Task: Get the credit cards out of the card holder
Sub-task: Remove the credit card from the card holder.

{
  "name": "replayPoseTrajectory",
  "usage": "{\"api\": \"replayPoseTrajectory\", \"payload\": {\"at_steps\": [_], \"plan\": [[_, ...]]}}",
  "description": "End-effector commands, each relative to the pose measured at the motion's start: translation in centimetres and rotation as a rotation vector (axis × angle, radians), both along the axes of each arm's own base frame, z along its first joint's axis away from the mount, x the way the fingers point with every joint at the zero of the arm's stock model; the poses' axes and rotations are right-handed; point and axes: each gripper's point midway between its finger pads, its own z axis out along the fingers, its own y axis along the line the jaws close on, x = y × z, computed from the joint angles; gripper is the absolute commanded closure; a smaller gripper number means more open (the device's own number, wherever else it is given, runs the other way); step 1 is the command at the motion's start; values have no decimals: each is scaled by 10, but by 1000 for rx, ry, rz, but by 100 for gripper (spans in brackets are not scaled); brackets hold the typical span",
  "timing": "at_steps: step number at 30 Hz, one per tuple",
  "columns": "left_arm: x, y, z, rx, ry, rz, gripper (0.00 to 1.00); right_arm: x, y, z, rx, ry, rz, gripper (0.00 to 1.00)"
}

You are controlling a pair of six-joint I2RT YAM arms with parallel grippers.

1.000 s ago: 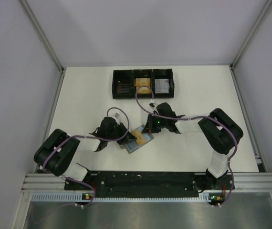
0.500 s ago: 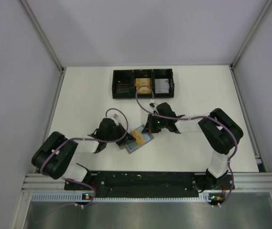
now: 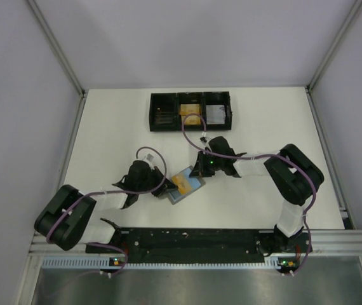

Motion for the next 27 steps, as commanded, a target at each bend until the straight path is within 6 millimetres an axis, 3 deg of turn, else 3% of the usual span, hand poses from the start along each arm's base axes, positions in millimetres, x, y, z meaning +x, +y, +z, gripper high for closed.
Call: {"api": "replayPoseTrajectory", "payload": {"at_steps": [1, 11, 16, 21, 27], "plan": [[-7, 10, -4, 30, 11, 23, 100, -3, -41, -45, -193, 72, -86, 100], [-17, 23, -3, 61, -10, 37, 100, -1, -35, -34, -149, 36, -58, 100], [-18, 26, 3, 45, -64, 46, 100, 2, -21, -1, -45, -47, 4, 100], [-17, 29, 15, 29, -131, 55, 100, 4, -15, 27, 7, -120, 36, 91], [-17, 31, 23, -1, -185, 73, 100, 0, -8, 44, 83, -141, 55, 67]]}}
